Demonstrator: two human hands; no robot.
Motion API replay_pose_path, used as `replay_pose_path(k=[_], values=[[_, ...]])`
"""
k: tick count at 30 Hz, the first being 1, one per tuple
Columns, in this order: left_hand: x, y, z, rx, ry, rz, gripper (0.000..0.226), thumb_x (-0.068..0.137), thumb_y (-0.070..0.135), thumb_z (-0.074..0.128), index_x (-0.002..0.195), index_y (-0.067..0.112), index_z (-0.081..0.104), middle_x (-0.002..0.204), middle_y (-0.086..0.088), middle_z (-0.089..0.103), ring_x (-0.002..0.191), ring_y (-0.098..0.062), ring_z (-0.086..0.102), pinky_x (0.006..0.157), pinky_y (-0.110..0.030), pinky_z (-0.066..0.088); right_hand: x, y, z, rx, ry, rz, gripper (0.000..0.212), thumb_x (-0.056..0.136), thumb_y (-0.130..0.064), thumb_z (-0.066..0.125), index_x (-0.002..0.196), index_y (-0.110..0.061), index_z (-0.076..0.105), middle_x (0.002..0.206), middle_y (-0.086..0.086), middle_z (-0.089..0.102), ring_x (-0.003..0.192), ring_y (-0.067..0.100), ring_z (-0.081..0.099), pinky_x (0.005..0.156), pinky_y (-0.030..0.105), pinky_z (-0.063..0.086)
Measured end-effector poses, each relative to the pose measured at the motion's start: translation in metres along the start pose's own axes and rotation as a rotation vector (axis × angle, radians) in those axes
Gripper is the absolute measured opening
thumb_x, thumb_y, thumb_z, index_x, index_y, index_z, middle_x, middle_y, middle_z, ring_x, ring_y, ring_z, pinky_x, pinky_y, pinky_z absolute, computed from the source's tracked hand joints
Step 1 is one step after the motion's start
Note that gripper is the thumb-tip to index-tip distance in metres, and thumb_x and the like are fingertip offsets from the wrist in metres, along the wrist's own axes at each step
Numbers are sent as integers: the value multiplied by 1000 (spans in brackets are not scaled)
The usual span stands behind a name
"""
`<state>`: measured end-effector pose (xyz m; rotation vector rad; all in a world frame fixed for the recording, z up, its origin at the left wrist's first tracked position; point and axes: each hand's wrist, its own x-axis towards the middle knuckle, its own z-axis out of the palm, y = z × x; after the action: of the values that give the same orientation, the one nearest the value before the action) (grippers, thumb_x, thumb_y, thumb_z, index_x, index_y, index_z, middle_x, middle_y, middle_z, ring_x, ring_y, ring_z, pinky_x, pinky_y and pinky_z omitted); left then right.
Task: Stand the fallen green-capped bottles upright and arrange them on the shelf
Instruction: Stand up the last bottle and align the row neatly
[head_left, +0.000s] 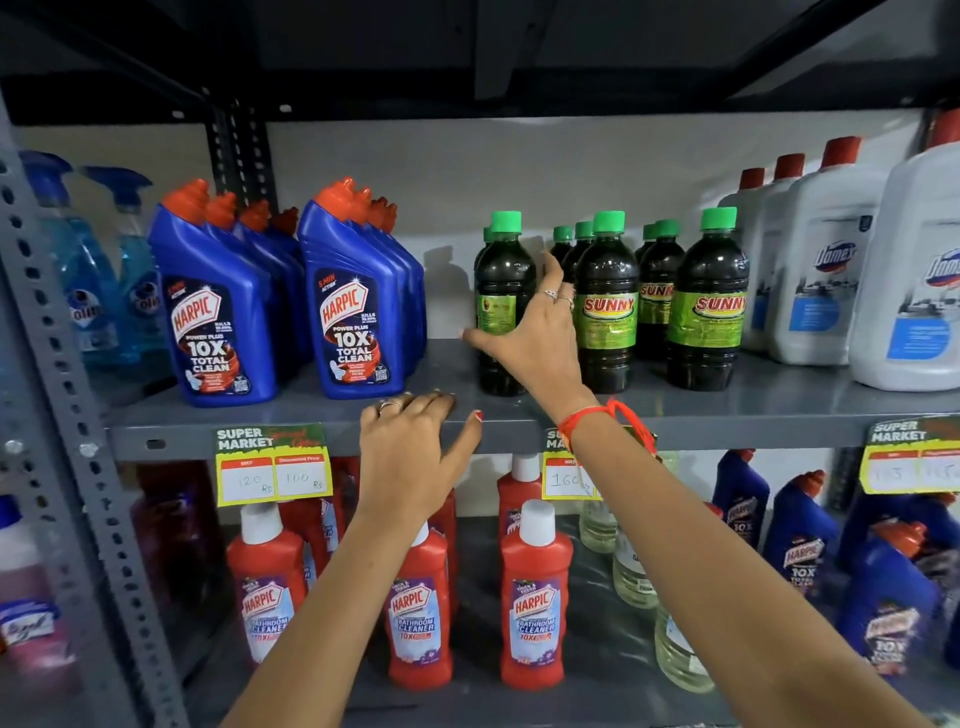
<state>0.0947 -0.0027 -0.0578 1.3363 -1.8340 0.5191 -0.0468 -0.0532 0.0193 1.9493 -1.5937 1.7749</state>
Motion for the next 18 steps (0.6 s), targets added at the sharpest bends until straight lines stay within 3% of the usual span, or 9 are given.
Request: replay_pose_path(k=[2, 4, 7, 10, 12, 15, 18], values=[[0, 1, 0, -7, 4, -4, 52, 85, 51, 37, 100, 13, 70, 102, -5, 72, 94, -25, 63, 81, -40, 41, -8, 2, -1, -142, -16, 15, 125, 55, -47, 84, 147, -8, 9, 134, 20, 42, 123, 34, 48, 102, 41, 43], [0, 1, 0, -9, 9, -7, 53, 85, 51, 37, 100, 13, 70, 103, -5, 72, 94, -25, 63, 81, -39, 41, -10, 5, -2, -154, -35, 35, 123, 57, -44, 84, 146, -3, 11, 131, 20, 48, 121, 34, 52, 98, 40, 45], [0, 1, 0, -14, 3, -14, 54, 85, 52, 36, 101, 13, 70, 104, -5, 71, 95, -25, 63, 82, -39, 40, -6, 5, -8, -1, -99, 138, 108, 64, -27, 83, 141, 2, 14, 108, 10, 60, 105, 26, 59, 91, 34, 45], [-1, 1, 0, -17, 2, -19, 55, 85, 52, 35, 101, 13, 70, 104, -5, 71, 96, -25, 63, 83, -39, 40, 0, 8, -12, 226, -162, 279, 95, 69, -13, 79, 137, -1, 14, 85, -6, 55, 95, 18, 59, 81, 25, 45], [-1, 2, -1, -18, -1, -24, 55, 84, 52, 35, 102, 13, 70, 104, -5, 71, 95, -25, 63, 83, -39, 40, 0, 9, -10, 240, -150, 271, 93, 69, -15, 79, 135, 0, 17, 92, 0, 58, 97, 21, 60, 82, 26, 46], [-1, 3, -1, -30, 6, -30, 53, 84, 51, 37, 101, 13, 70, 104, -5, 72, 95, -24, 63, 83, -39, 40, -5, 10, -3, 66, -54, 144, 100, 59, -31, 85, 131, 4, 25, 118, 17, 54, 113, 31, 54, 92, 34, 44], [-1, 3, -1, -32, 12, -38, 52, 83, 51, 38, 101, 14, 70, 104, -5, 72, 95, -24, 64, 83, -39, 40, -6, 11, -1, -42, -20, 91, 91, 58, -35, 86, 124, 0, 35, 118, 16, 55, 115, 30, 53, 90, 34, 44]])
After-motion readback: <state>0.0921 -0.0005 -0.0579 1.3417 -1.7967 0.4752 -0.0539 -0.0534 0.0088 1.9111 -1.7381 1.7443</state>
